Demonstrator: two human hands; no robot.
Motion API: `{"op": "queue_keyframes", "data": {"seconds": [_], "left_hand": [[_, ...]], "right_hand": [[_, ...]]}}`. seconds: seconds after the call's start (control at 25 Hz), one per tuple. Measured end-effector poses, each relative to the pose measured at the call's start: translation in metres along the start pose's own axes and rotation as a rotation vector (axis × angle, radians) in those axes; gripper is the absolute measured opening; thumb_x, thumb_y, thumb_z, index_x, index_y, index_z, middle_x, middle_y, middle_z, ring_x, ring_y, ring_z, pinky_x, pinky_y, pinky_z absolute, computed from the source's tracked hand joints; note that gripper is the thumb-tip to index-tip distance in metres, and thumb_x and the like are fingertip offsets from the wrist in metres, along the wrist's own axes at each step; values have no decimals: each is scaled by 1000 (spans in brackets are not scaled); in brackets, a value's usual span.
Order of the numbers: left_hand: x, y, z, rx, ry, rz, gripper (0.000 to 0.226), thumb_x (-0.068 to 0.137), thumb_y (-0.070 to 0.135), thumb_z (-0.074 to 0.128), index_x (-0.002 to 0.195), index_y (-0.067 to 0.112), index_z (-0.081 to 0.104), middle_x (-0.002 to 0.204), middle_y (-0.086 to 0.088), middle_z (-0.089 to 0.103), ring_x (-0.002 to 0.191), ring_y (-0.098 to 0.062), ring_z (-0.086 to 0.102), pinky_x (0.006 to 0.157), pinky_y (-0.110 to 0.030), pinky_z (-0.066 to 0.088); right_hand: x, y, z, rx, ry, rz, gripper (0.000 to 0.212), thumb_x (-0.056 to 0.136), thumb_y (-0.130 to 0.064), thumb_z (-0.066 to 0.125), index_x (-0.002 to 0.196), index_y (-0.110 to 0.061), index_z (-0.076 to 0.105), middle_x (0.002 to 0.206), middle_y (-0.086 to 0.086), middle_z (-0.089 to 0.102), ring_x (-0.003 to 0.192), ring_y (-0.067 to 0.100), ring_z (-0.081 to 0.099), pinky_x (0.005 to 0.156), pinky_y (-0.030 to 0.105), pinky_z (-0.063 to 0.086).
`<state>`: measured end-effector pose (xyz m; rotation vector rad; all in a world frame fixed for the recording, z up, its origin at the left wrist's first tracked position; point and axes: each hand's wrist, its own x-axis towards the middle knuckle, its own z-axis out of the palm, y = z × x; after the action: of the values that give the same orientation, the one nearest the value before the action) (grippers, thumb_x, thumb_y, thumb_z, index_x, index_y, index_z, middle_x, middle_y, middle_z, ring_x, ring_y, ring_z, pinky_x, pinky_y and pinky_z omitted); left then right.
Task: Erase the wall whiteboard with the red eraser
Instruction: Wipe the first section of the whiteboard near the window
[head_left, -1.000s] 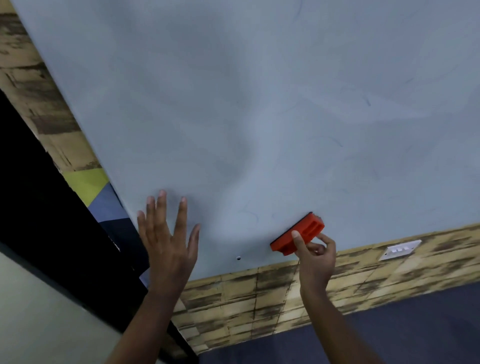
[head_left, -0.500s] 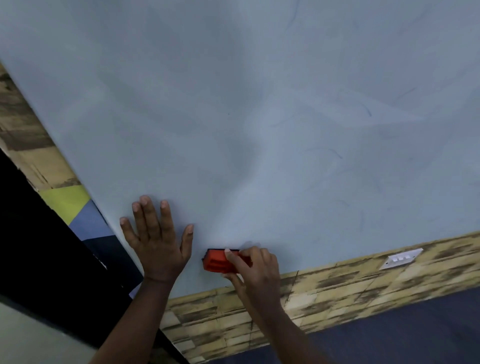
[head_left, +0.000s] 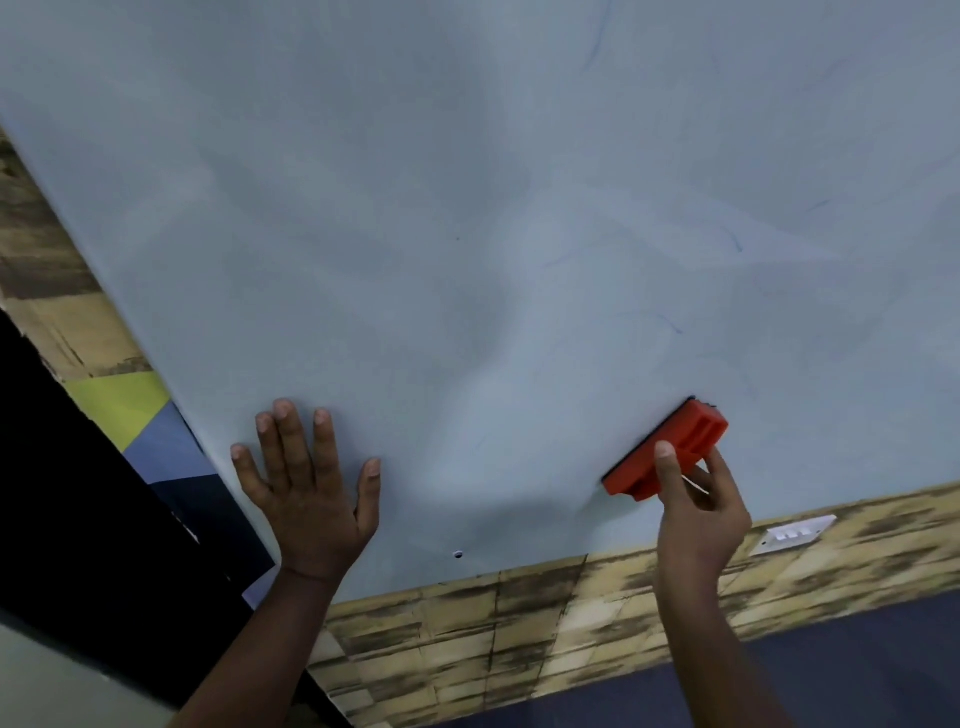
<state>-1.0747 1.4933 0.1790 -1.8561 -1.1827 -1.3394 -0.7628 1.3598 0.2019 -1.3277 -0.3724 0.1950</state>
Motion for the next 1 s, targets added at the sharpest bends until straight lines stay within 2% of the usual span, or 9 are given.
{"op": "queue_keyframes", "data": {"seconds": [0.12, 0.2, 0.28, 0.36, 0.48, 0.6, 0.76, 0.88, 1.0], "left_hand": [[1, 2, 0, -8, 3, -12, 78, 109, 45, 41, 170, 16, 1, 178, -6, -11, 165, -26, -7, 131, -52, -6], [0, 3, 0, -12, 2, -20, 78, 110, 45, 40, 170, 16, 0, 178, -6, -12, 165, -26, -8, 131, -52, -6], [0, 3, 1, -10, -5, -20, 77, 110, 46, 39, 170, 17, 0, 178, -5, -13, 165, -26, -8, 131, -52, -7], [-1, 2, 0, -10, -15, -18, 77, 111, 46, 38, 170, 17, -1, 177, -5, -13, 165, -25, -9, 131, -52, -8], [-2, 2, -1, -3, -31, -21, 77, 111, 46, 39, 170, 17, -2, 177, -5, -14, 164, -25, -10, 131, -51, -8], [-4, 1, -4, -9, -44, -26, 76, 112, 46, 39, 170, 17, -1, 177, -5, -14, 164, -25, -10, 131, -52, -8], [-8, 3, -3, -13, -52, -33, 75, 112, 45, 40, 170, 17, 1, 178, -6, -12, 165, -26, -8, 132, -52, -6], [-8, 5, -5, -33, -40, -53, 74, 111, 43, 44, 170, 17, 7, 178, -5, -6, 165, -27, -3, 132, -54, -1], [-5, 16, -16, -72, -10, -111, 71, 107, 36, 56, 167, 15, 24, 174, -13, 16, 163, -32, 12, 130, -59, 12]], "right_hand": [[-24, -20, 29, -31, -88, -218, 47, 85, -33, 83, 129, -36, 66, 105, 3, 61, 93, 14, 66, 79, 29, 60], [-58, -18, 55, -140, -209, -454, 46, 85, -33, 83, 129, -31, 69, 102, 3, 55, 90, 21, 58, 75, 33, 54], [-94, 10, 70, -409, -388, -818, 52, 91, -44, 76, 136, -19, 67, 103, 7, 57, 88, 27, 54, 73, 38, 48], [-119, 47, 72, -637, -516, -1081, 54, 96, -51, 67, 142, -22, 61, 104, 8, 57, 86, 27, 53, 72, 41, 46], [-130, 72, 68, -730, -592, -1168, 54, 95, -52, 65, 143, -30, 57, 107, 6, 57, 90, 25, 55, 72, 44, 50], [-121, 55, 66, -638, -590, -1049, 58, 89, -53, 73, 141, -30, 61, 105, 4, 60, 91, 22, 57, 72, 40, 51], [-76, -9, 59, -207, -324, -507, 62, 83, -43, 83, 140, -24, 65, 109, -3, 55, 96, 12, 58, 83, 24, 54], [-35, -29, 36, -48, -156, -229, 58, 85, -31, 83, 139, -26, 64, 108, 2, 57, 94, -1, 63, 85, 26, 61], [-20, -20, 17, -22, -71, -67, 36, 91, -38, 77, 123, -47, 64, 109, -1, 64, 93, -6, 65, 94, 37, 60]]}}
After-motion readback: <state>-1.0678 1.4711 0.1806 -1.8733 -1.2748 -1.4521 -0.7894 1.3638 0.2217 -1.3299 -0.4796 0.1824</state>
